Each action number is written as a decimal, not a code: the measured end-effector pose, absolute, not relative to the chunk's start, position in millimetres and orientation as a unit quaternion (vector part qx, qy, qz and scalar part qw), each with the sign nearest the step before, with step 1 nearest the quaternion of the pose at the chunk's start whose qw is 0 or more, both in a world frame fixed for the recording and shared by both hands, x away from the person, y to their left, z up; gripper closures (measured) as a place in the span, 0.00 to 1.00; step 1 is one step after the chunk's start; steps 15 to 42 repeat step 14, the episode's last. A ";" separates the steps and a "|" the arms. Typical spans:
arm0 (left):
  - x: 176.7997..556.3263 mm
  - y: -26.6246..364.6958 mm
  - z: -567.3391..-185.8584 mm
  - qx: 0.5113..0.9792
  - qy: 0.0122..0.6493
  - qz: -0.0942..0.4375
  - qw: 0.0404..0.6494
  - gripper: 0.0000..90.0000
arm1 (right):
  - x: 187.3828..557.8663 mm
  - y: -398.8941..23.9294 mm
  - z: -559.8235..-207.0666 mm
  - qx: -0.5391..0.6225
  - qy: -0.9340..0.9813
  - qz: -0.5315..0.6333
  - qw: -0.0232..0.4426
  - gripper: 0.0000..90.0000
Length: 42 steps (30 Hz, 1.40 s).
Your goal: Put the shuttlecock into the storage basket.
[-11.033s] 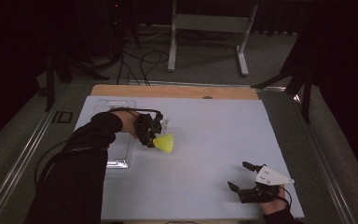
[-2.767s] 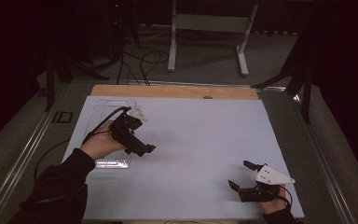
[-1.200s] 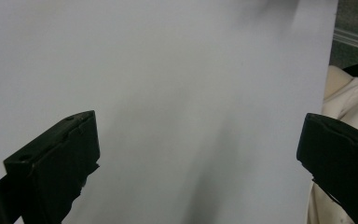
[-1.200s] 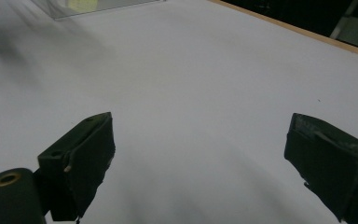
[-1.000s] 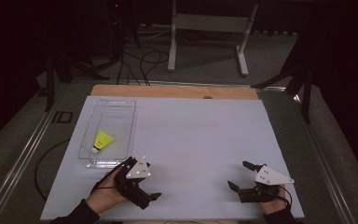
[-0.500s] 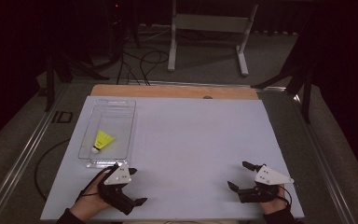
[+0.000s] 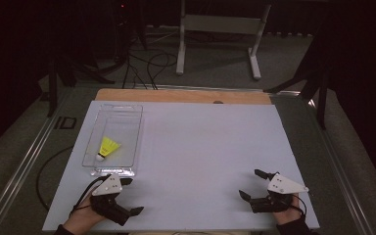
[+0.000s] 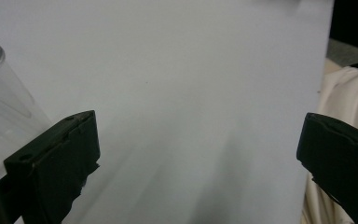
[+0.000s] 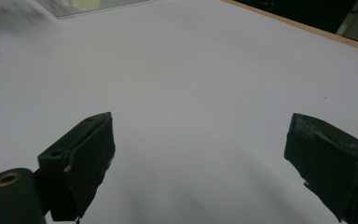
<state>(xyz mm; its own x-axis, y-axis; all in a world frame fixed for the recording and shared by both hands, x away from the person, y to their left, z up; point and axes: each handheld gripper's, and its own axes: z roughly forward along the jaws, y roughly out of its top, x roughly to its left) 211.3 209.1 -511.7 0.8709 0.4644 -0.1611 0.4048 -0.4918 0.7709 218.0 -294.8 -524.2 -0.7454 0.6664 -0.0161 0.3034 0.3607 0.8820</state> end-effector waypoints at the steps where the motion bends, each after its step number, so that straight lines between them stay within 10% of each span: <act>1: 211.0 210.0 -512.5 0.862 0.250 0.030 0.440 0.00 | 217.9 -294.8 -524.1 0.302 0.803 0.477 0.190 0.10; 42: 216.2 220.0 -523.5 0.855 0.290 0.042 0.428 0.00 | 217.1 -294.9 -523.1 0.298 0.804 0.478 0.190 0.10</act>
